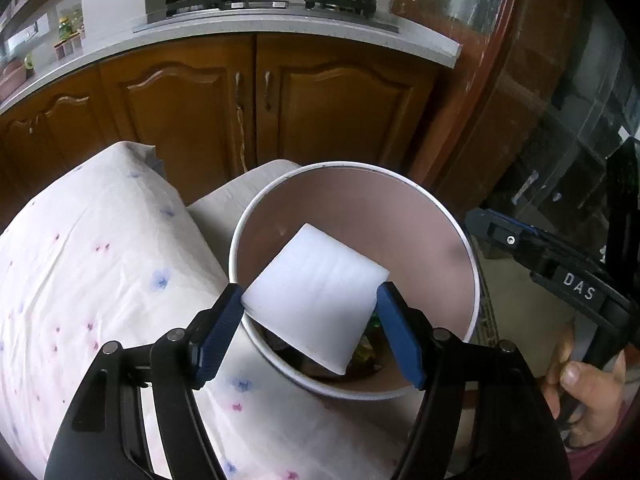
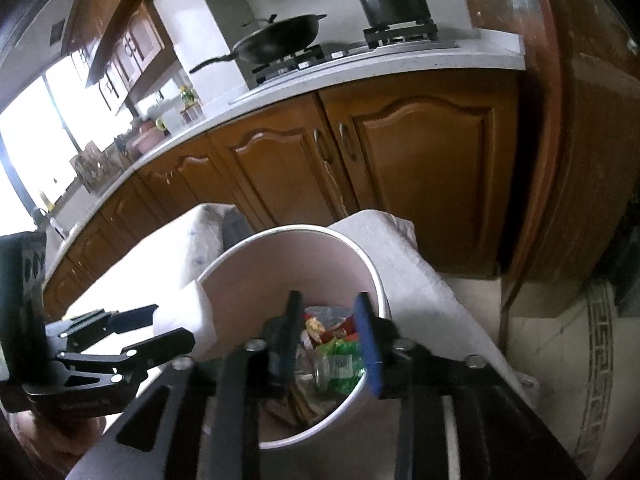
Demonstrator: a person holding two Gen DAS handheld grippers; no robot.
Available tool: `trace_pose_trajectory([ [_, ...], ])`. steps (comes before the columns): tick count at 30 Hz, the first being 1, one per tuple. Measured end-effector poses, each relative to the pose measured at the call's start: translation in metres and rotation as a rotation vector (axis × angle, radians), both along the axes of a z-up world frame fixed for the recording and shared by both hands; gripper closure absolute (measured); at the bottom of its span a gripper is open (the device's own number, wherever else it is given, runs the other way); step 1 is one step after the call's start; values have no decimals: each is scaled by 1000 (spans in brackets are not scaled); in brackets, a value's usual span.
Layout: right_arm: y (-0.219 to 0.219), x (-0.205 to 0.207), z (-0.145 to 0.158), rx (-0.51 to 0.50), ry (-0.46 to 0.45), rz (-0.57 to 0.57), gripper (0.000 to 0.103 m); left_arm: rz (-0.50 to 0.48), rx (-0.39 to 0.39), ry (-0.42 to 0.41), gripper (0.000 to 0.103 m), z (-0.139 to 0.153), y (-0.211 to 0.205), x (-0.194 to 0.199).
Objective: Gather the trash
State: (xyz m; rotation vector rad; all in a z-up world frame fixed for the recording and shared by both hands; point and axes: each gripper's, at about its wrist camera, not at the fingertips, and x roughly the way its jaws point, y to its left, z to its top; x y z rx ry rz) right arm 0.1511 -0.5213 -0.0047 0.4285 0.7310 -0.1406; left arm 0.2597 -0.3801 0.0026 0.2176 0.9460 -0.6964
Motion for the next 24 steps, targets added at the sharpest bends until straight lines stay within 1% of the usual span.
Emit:
trace_pose_trajectory([
  [1, 0, -2, 0, 3, -7, -3, 64, 3, -4, 1, 33, 0, 1, -1],
  [3, 1, -6, 2, 20, -23, -4, 56, 11, -10, 5, 32, 0, 5, -2],
  [4, 2, -8, 2, 26, -29, -5, 54, 16, -13, 7, 32, 0, 7, -3],
  [6, 3, -11, 3, 29, -41, -10, 45, 19, -21, 10, 32, 1, 11, -5],
  [7, 3, -12, 3, 32, -45, -9, 42, 25, -21, 7, 32, 2, 14, -6],
  [8, 5, -14, 4, 38, -50, -10, 35, 30, -20, 6, 31, 3, 17, -7],
  [9, 4, -15, 4, 41, -54, -11, 31, 34, -22, 6, 30, 3, 19, -8],
  [10, 5, -17, 5, 45, -60, -15, 30, 41, -26, 8, 28, 4, 23, -9],
  [11, 6, -19, 6, 51, -66, -18, 26, 50, -32, 12, 25, 5, 28, -10],
  [12, 7, -21, 6, 59, -71, -21, 22, 55, -40, 13, 25, 5, 33, -12],
  [15, 9, -27, 6, 82, -90, -33, 18, 81, -57, 19, 21, 7, 48, -17],
  [20, 19, -40, 8, 110, -121, -46, 12, 125, -93, 17, 20, 11, 75, -28],
  [24, 35, -48, 10, 124, -133, -32, 11, 161, -116, -6, 20, 15, 98, -43],
])
